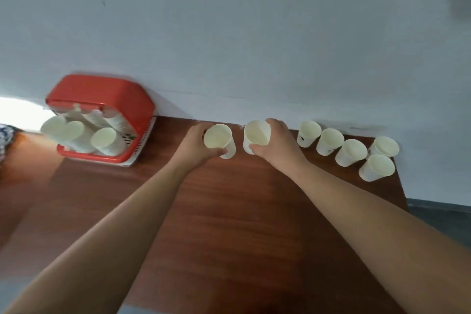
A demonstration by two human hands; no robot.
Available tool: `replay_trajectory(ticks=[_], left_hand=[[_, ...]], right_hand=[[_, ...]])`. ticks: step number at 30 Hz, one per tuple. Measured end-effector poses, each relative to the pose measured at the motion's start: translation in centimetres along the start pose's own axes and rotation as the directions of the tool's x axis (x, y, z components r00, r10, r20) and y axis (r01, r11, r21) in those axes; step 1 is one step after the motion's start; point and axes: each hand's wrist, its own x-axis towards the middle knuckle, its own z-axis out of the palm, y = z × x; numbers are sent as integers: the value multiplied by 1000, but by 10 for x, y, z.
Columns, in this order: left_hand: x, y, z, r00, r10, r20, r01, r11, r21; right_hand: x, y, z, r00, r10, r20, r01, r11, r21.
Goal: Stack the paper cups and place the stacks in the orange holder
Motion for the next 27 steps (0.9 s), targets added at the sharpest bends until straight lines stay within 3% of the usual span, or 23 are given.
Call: replay_trajectory(ticks=[8,14,20,27], left_hand=[[-51,-111,-145,940,-207,-271,191,978,-84],[-48,-175,-211,868,-239,-436,225,971,-84],[-18,-209,-224,875,-199,-441,201,979,-42],[8,-236,-212,926,-215,-311,246,967,63]], right_hand=[[12,-153,90,984,-150,93,150,989,7],[25,-221,151,972,-204,113,205,979,11],[42,-251,183,975,-207,81,206,978,16],[64,-269,207,982,-191,13,190,980,58]])
